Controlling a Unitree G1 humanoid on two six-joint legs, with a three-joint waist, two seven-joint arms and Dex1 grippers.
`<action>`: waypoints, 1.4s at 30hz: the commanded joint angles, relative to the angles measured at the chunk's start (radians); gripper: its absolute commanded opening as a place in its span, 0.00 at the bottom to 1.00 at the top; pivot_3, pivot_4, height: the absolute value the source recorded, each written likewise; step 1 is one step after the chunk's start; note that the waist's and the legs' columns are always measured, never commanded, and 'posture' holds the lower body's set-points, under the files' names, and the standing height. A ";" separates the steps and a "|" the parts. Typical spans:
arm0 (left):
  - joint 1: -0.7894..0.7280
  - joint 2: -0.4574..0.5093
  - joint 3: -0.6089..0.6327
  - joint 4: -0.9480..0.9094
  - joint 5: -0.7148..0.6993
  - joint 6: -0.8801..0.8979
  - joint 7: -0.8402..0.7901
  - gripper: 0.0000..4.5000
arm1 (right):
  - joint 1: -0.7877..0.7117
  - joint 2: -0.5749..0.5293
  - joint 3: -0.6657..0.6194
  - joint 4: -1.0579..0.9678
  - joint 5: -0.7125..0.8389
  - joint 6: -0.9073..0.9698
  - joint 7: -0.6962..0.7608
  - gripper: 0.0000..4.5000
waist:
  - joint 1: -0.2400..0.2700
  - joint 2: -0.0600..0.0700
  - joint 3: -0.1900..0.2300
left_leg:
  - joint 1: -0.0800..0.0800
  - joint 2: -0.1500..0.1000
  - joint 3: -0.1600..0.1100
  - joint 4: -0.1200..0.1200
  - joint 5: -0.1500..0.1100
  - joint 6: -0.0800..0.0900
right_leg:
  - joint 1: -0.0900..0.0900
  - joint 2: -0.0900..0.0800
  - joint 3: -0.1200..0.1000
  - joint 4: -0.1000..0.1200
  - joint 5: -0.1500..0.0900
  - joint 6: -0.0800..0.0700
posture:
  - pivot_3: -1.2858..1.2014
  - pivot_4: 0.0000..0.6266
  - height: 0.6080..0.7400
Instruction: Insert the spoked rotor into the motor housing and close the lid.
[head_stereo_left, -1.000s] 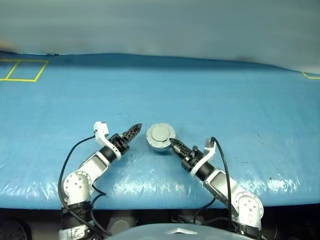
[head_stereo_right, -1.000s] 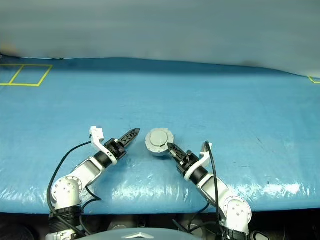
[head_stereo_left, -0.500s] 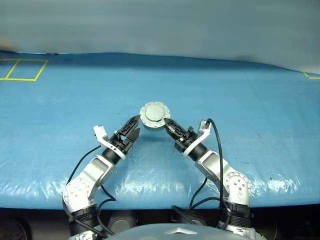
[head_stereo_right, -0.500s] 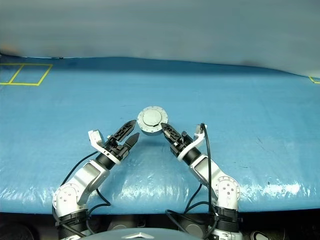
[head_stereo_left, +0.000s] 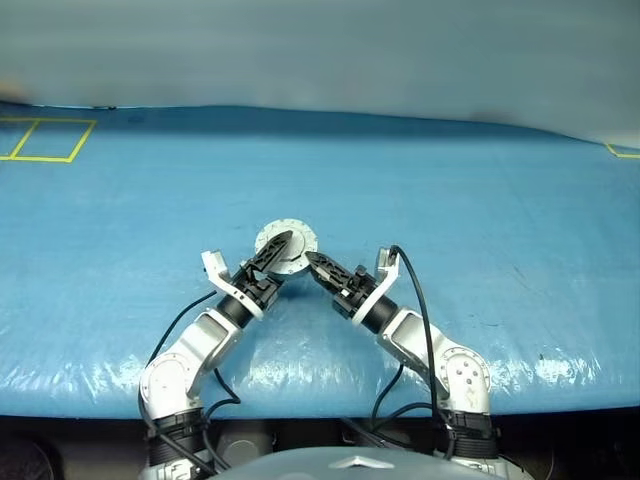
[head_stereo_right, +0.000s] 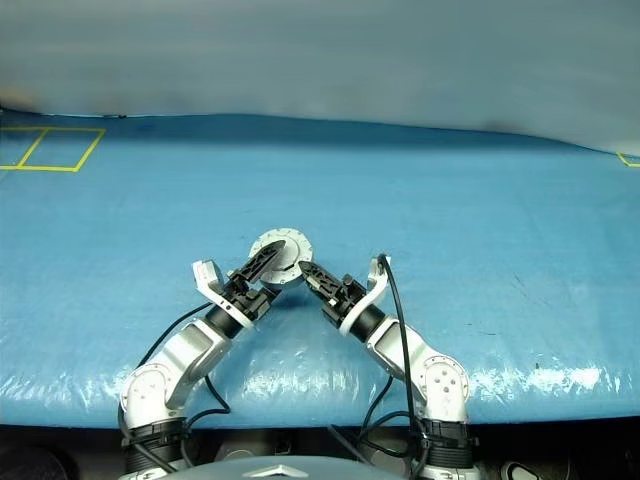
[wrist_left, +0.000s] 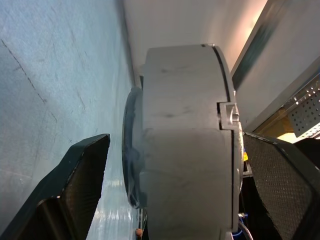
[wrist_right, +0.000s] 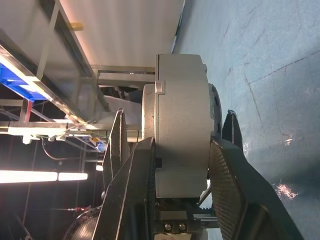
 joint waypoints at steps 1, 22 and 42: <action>-0.013 0.005 -0.016 -0.001 -0.029 -0.012 -0.003 0.74 | -0.008 -0.001 0.016 -0.074 0.048 0.001 0.025 0.26 | 0.000 0.000 0.000 | 0.000 0.000 0.000 0.000 0.000 0.000 | 0.000 0.000 0.000 0.000 0.000 0.000 | 0.52 0.24 1.00; -0.356 0.143 0.064 0.337 0.220 -0.207 -0.023 0.52 | 0.033 -0.481 0.464 -0.275 -1.217 -0.554 0.253 1.00 | 0.004 -0.002 0.000 | 0.001 -0.008 -0.001 0.002 0.002 -0.002 | 0.001 0.001 0.000 0.001 0.001 0.002 | 0.52 0.24 1.00; -0.969 0.200 0.163 1.311 0.719 -0.508 -0.244 0.52 | 0.165 -0.287 0.419 -0.128 -1.520 -0.802 0.223 1.00 | 0.001 -0.009 0.005 | 0.001 -0.008 0.000 0.002 0.004 -0.007 | 0.002 0.000 -0.001 -0.001 0.001 0.005 | 0.52 0.24 1.00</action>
